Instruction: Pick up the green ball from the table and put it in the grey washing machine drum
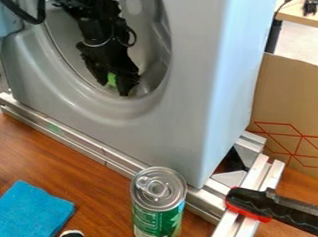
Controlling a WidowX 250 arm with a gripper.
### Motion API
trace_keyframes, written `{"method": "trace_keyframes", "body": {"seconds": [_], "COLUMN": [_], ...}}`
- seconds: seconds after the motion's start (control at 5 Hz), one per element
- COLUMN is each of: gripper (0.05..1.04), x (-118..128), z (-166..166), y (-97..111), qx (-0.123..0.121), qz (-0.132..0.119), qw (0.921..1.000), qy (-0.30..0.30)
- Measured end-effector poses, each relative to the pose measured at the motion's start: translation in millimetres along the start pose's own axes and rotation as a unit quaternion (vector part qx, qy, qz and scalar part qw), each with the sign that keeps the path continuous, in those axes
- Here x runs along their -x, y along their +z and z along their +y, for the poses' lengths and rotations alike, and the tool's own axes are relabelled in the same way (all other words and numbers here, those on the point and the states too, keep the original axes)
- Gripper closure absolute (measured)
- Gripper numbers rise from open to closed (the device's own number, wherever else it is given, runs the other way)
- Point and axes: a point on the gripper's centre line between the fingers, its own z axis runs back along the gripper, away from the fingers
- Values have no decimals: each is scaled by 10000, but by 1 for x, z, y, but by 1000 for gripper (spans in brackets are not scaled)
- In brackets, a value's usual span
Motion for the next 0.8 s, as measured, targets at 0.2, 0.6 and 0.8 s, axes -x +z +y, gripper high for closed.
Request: {"method": "trace_keyframes", "body": {"seconds": [0.2, 0.6, 0.8], "gripper": [322, 88, 86], "x": [1, 5, 8], "z": [-1, -4, -11], "y": [-1, 6, 26], "qx": [87, 244, 424], "qz": [215, 537, 318], "qw": [9997, 9982, 9985], "qy": [-1, 57, 164]}}
